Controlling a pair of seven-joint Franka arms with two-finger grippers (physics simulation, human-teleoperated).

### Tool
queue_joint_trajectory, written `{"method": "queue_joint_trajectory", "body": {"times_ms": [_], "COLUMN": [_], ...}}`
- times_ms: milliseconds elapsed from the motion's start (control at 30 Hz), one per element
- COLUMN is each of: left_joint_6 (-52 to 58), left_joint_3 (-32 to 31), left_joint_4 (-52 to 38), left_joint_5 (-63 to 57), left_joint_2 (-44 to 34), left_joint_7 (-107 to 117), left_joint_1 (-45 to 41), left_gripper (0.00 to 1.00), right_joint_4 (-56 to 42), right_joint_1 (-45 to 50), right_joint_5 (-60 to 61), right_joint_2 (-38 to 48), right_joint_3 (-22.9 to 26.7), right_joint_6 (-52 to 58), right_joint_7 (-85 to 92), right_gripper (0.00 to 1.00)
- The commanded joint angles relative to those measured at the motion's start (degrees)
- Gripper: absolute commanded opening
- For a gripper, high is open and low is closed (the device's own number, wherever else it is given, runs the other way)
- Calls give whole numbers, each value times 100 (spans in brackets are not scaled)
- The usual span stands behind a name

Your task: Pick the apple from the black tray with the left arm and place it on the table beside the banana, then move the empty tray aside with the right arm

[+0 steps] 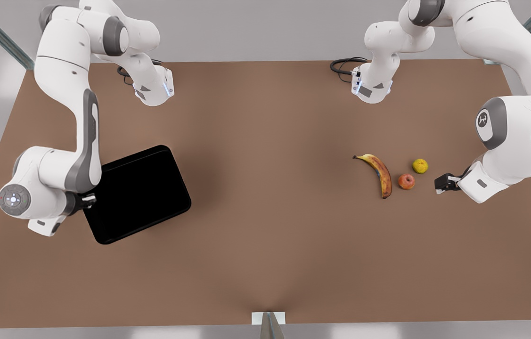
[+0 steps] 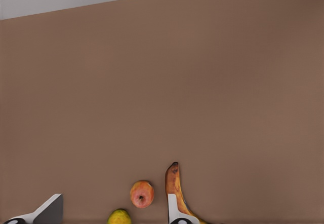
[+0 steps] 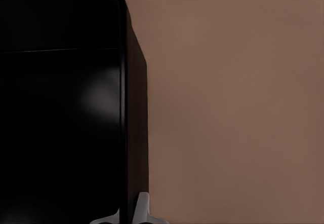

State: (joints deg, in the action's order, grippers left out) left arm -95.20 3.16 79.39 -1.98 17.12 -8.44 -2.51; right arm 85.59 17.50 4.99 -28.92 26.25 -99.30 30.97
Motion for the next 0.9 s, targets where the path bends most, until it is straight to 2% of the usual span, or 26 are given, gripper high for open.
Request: {"method": "queue_joint_trajectory", "body": {"times_ms": [0, 100, 133, 200, 233, 267, 300, 333, 500, 667, 733, 767, 867], "left_joint_6": [1, 1, 1, 1, 1, 1, 1, 1, 1, 1, 1, 1, 1], "left_joint_3": [0, 0, 0, 0, 0, 0, 0, 0, 0, 0, 0, 0, 0], "left_joint_4": [-3, -3, -3, -3, -3, -3, -3, -3, -12, -12, -12, -12, -12], "left_joint_5": [5, -4, -4, -4, -4, -4, -4, 5, 5, 5, 5, 13, 22], "left_joint_2": [-7, -7, -7, -15, -7, -15, -7, -7, -7, -16, -16, -16, -7], "left_joint_7": [9, 9, 9, 9, 9, -8, -8, -8, -8, -8, -17, -17, -26], "left_joint_1": [5, 5, 5, -3, -3, 14, 14, 14, 14, 5, 5, 5, 14], "left_gripper": [100, 100, 100, 100, 100, 100, 100, 100, 100, 100, 100, 100, 100], "right_joint_4": [1, 1, 1, 1, 1, 1, 1, 1, -16, -113, -579, -597, -763], "right_joint_1": [-1, -1, -1, -9, -36, -36, -36, -36, -18, 227, 351, 351, 351], "right_joint_5": [29, 117, 125, 134, 134, 134, 187, 240, 204, -86, -94, -94, -59], "right_joint_2": [-61, -105, -113, -157, -166, -166, -166, -166, 124, 1257, 1574, 1881, 2180], "right_joint_3": [3, 3, 3, 3, 3, -6, 3, 2, 3, -120, -138, -314, -437], "right_joint_6": [-257, -257, -257, -257, -380, -389, -389, -389, -292, 1149, 2124, 2327, 2353], "right_joint_7": [612, 621, 612, 603, 612, 612, 603, 612, 691, 94, -354, -864, -2393], "right_gripper": [20, 25, 46, 57, 57, 73, 97, 100, 100, 100, 100, 100, 100]}}
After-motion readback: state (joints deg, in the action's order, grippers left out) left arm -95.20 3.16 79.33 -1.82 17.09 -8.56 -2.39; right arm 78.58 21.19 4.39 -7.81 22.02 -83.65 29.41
